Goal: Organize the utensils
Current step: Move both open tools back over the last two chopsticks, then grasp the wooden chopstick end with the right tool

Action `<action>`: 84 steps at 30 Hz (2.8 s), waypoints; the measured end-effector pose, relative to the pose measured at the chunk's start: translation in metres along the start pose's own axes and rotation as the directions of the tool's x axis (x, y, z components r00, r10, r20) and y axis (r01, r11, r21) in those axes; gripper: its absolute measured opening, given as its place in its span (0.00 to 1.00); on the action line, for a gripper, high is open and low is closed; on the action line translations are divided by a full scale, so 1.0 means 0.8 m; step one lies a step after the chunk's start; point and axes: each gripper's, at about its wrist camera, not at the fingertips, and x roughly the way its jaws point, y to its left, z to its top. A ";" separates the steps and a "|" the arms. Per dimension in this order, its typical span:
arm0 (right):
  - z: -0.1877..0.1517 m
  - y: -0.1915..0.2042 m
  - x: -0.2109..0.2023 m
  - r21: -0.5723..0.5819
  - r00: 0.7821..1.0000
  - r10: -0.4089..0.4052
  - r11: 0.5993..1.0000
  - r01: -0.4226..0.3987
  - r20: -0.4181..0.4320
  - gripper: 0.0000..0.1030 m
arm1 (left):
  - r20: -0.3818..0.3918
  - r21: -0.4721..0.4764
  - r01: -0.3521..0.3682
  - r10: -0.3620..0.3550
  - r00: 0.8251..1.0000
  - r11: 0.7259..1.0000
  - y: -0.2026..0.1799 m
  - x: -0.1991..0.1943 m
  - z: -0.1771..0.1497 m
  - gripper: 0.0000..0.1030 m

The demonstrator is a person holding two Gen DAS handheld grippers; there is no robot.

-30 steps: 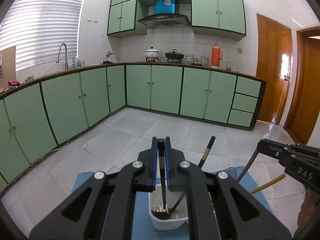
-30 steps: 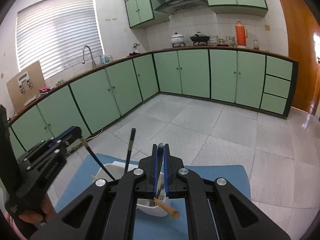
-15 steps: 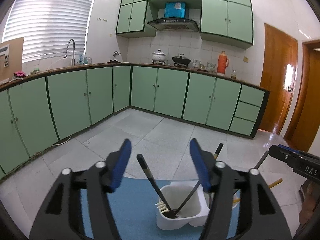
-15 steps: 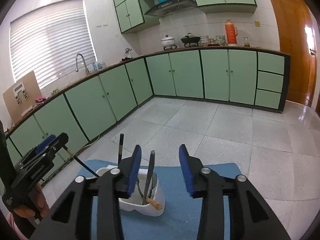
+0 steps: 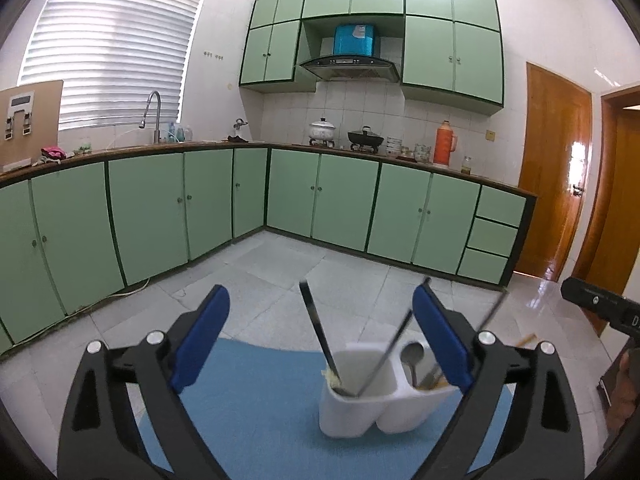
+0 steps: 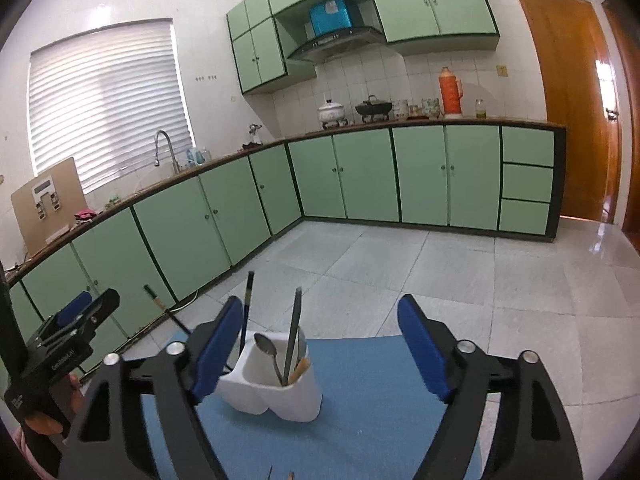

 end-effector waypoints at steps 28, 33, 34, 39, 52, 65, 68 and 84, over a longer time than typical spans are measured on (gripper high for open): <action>-0.212 0.021 -0.120 -0.009 0.980 -0.006 1.000 0.004 -0.200 0.94 | -0.179 0.150 0.021 0.007 0.984 0.988 -0.026 -0.157 -0.177 0.93; -0.249 0.023 -0.134 0.009 0.970 -0.016 1.000 0.019 -0.241 0.93 | -0.212 0.184 0.022 0.018 0.977 0.983 -0.025 -0.175 -0.217 0.93; -0.258 0.025 -0.137 0.010 0.968 -0.022 1.000 0.025 -0.251 0.93 | -0.220 0.183 0.022 0.019 0.975 0.983 -0.023 -0.178 -0.225 0.93; -0.291 0.032 -0.148 0.027 0.957 -0.010 0.999 0.019 -0.290 0.81 | -0.268 0.166 0.019 0.027 0.963 0.986 -0.015 -0.187 -0.252 0.93; -0.354 0.055 -0.165 -0.001 0.932 -0.004 1.000 0.004 -0.361 0.49 | -0.364 0.139 0.008 0.044 0.930 0.990 -0.001 -0.206 -0.294 0.93; -0.379 0.077 -0.161 -0.032 0.917 0.015 0.999 -0.031 -0.398 0.24 | -0.382 0.129 0.002 0.048 0.923 0.992 -0.002 -0.217 -0.307 0.93; -0.384 0.079 -0.157 -0.033 0.914 0.011 0.999 -0.027 -0.406 0.21 | -0.382 0.126 0.001 0.047 0.923 0.992 -0.001 -0.219 -0.309 0.93; -0.390 0.085 -0.139 -0.072 0.916 -0.032 0.997 0.003 -0.400 0.13 | -0.383 0.110 0.005 0.037 0.923 0.994 -0.002 -0.218 -0.311 0.93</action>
